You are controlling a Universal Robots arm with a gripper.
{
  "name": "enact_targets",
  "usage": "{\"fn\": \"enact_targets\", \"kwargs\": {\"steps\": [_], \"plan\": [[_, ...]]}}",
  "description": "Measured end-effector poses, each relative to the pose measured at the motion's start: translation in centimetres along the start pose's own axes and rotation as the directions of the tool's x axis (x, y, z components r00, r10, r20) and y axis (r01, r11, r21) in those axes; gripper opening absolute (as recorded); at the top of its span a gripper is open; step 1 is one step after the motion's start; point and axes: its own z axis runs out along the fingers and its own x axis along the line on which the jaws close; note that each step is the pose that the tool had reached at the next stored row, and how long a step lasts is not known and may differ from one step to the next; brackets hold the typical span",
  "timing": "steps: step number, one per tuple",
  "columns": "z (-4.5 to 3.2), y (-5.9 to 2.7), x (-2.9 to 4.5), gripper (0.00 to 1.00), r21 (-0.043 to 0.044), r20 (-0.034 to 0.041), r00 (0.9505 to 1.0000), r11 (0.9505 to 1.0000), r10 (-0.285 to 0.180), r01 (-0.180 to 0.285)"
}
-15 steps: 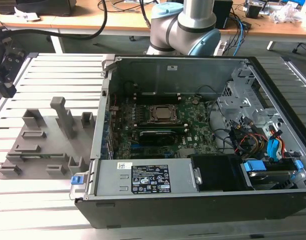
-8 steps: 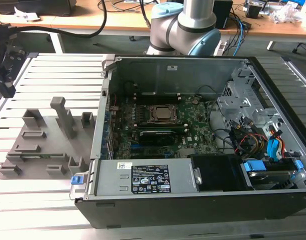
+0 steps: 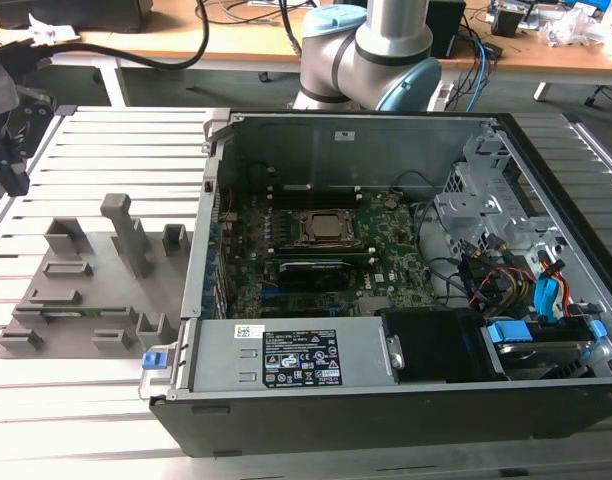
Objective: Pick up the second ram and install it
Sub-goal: 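Pick up the second ram and move it above second insertion slot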
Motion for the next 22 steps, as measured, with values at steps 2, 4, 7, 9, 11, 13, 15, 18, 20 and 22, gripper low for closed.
{"fn": "enact_targets", "kwargs": {"steps": [2,4,7,9,11,13,15,18,20,22], "plan": [[0.0,0.0,0.0,0.11,0.0002,-0.0001,0.9998,0.9998,-0.019,0.019],[0.0,0.0,0.0,0.11,0.0004,-0.0005,0.9988,0.9988,-0.049,0.049],[0.0,0.0,0.0,0.11,0.0007,-0.0008,0.9967,0.9967,-0.081,0.081],[0.0,0.0,0.0,0.11,0.001,-0.0012,0.9934,0.9934,-0.115,0.115],[0.0,0.0,0.0,0.11,0.0012,-0.0016,0.988,0.988,-0.155,0.155],[0.0,0.0,0.0,0.11,0.0015,-0.002,0.9805,0.9805,-0.197,0.197],[0.0,0.0,0.0,0.11,0.0018,-0.0026,0.9704,0.9704,-0.242,0.242],[0.0,0.0,0.0,0.11,0.0022,-0.0033,0.9525,0.9525,-0.305,0.305],[0.0,0.0,0.0,0.11,0.0023,-0.0038,0.9403,0.9403,-0.34,0.34],[0.0,0.0,0.0,0.11,0.0024,-0.0042,0.9299,0.9299,-0.368,0.368]]}}
